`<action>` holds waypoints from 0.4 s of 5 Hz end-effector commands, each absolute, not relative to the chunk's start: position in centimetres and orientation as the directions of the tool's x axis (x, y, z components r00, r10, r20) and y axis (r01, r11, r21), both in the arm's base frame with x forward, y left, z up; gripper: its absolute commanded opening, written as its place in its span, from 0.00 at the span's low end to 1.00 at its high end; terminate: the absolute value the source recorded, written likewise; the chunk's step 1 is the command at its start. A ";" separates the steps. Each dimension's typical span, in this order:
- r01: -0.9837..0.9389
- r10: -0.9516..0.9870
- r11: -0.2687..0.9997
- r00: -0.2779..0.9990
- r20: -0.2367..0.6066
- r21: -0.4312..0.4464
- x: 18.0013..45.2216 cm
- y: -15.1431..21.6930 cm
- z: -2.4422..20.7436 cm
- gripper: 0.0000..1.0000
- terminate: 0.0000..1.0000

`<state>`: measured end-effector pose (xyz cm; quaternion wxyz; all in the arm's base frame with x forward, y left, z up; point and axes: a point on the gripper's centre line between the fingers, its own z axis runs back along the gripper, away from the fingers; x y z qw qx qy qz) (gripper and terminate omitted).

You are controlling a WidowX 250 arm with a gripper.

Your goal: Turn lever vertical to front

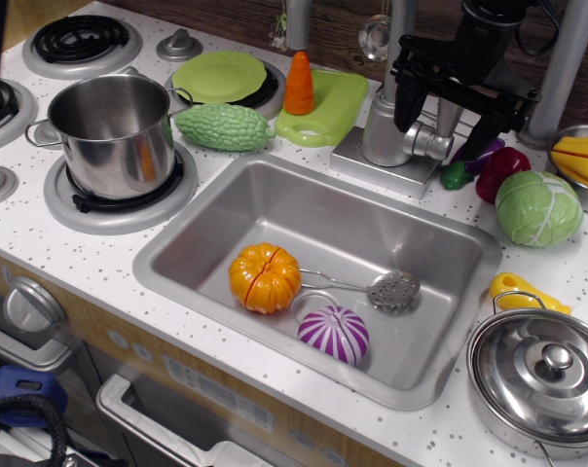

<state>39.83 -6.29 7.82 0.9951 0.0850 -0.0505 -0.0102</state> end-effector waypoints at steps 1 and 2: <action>0.012 -0.029 0.985 0.995 0.099 0.170 39.8 -6.3 7.8 1.00 0.00; 0.022 -0.060 0.966 0.988 0.141 0.256 41.3 -6.3 8.4 1.00 0.00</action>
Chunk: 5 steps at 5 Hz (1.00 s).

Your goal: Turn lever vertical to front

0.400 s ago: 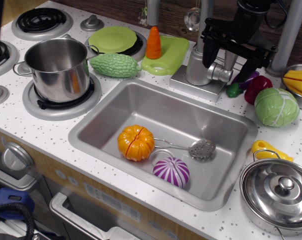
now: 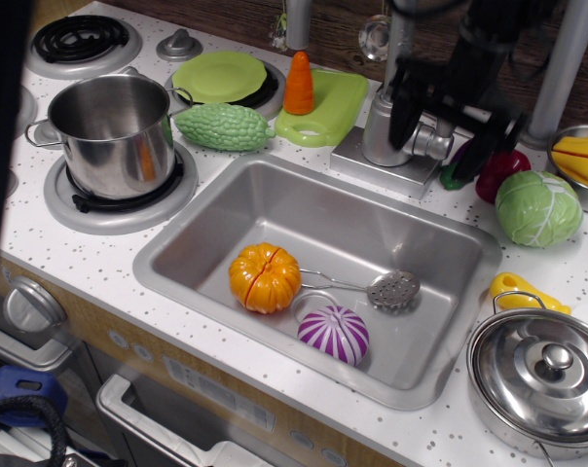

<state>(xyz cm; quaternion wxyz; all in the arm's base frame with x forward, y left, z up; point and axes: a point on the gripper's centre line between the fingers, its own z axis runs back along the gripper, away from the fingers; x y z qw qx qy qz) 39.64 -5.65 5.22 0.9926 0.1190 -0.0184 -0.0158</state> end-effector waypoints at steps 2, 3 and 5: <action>0.018 -0.092 0.940 0.975 0.204 0.340 42.5 -6.1 11.8 1.00 0.00; 0.012 -0.079 0.951 0.975 0.209 0.308 43.6 -6.9 12.6 1.00 0.00; 0.021 -0.085 0.964 0.969 0.233 0.265 45.8 -6.5 12.4 1.00 0.00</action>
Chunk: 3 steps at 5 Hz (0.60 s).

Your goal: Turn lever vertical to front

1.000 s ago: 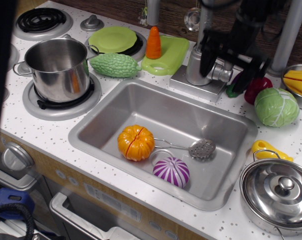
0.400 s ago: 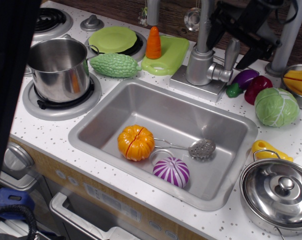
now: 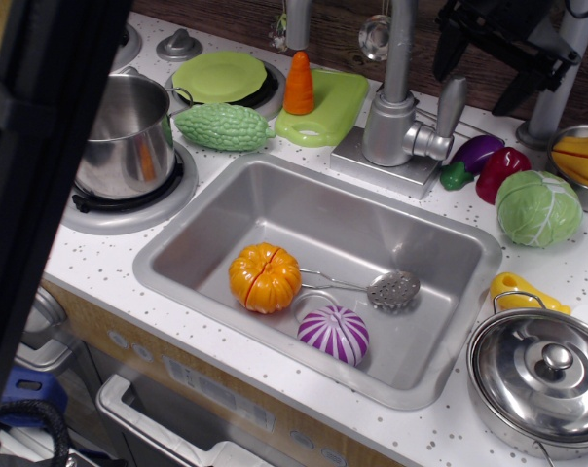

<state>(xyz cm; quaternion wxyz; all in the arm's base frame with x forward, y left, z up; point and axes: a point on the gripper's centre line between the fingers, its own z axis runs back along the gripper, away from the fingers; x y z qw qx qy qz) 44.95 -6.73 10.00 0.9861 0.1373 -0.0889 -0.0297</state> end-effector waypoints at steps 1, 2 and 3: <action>0.003 -0.072 0.962 0.968 0.242 0.273 46.2 -6.1 11.6 0.00 0.00; -0.017 -0.058 0.958 0.966 0.250 0.288 46.0 -6.0 11.3 0.00 0.00; -0.039 -0.033 0.958 0.969 0.244 0.283 45.6 -6.3 11.2 0.00 0.00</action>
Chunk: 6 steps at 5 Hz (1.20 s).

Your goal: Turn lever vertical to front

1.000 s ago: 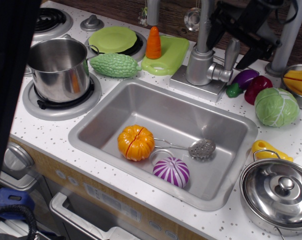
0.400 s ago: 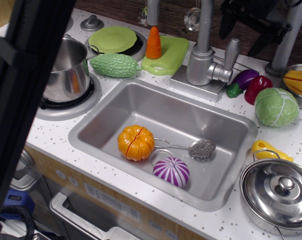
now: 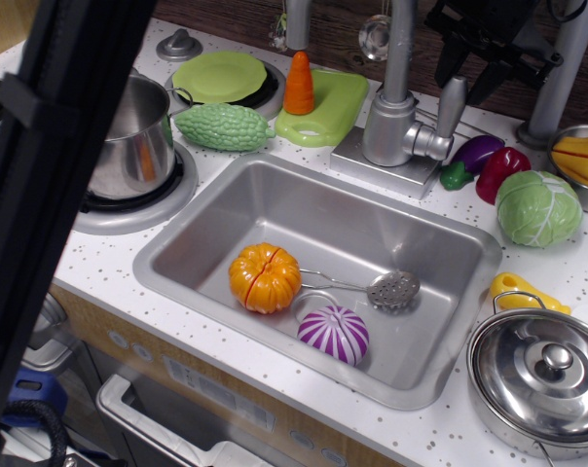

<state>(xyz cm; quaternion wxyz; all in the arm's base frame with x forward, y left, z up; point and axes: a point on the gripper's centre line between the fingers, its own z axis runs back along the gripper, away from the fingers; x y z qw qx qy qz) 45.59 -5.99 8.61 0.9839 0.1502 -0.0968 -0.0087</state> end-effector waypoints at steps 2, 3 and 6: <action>-0.112 0.053 0.955 0.975 0.214 0.276 42.4 -7.0 11.3 0.00 0.00; -0.128 0.070 0.956 0.974 0.218 0.265 41.5 -6.7 10.3 0.00 0.00; -0.108 0.065 0.980 0.967 0.247 0.168 41.8 -5.5 6.5 0.00 1.00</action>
